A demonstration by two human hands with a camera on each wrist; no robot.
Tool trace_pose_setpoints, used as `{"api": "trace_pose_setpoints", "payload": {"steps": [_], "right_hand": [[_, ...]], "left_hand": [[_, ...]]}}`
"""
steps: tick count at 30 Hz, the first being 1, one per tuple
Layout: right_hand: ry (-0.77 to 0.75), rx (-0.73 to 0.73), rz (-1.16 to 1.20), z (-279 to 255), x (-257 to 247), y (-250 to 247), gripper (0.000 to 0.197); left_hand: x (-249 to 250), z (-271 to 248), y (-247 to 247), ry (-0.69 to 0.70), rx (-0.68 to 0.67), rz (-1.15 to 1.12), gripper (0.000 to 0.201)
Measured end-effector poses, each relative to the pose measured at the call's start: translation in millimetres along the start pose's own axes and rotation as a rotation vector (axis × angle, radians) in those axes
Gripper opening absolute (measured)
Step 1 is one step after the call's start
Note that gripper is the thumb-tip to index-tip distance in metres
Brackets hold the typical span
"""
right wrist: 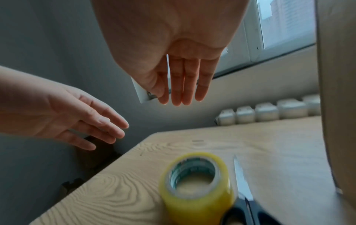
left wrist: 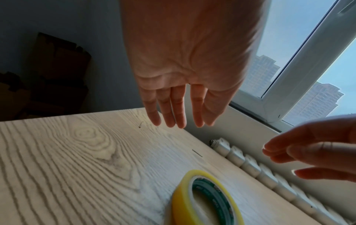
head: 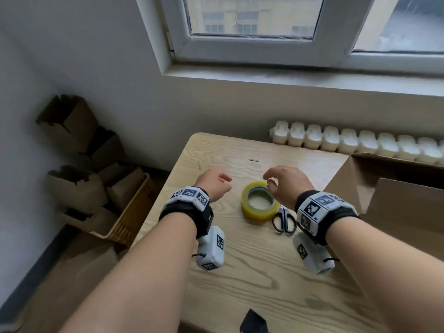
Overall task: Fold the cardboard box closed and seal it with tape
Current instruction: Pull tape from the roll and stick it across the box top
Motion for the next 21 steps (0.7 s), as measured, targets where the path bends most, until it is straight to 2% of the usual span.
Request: {"api": "trace_pose_setpoints", "payload": {"steps": [7, 9, 12, 15, 21], "right_hand": [[0.093, -0.139, -0.006, 28.6, 0.9, 51.6, 0.026], [0.137, -0.23, -0.008, 34.3, 3.5, 65.3, 0.029], [0.198, -0.38, -0.014, 39.0, 9.1, 88.0, 0.038], [0.255, -0.437, -0.048, 42.9, 15.5, 100.8, 0.046], [0.246, -0.45, -0.158, 43.1, 11.8, 99.3, 0.022]], "left_hand": [[-37.2, 31.9, 6.6, -0.022, -0.072, -0.024, 0.024], [-44.7, 39.0, 10.2, -0.029, -0.084, -0.036, 0.024], [-54.2, 46.6, 15.6, -0.032, -0.113, -0.05, 0.023], [-59.3, 51.9, 18.0, -0.039, -0.144, -0.089, 0.024], [-56.3, 59.2, 20.3, -0.023, -0.176, -0.13, 0.025]]}}
Point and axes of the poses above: each hand's wrist, its own z-axis towards the middle knuckle, its own y-axis out of the palm, x = y × z, the point moved 2 cm from there along z, towards the middle knuckle, and after that the axes turned 13 degrees about -x, right-handed, at the moved point
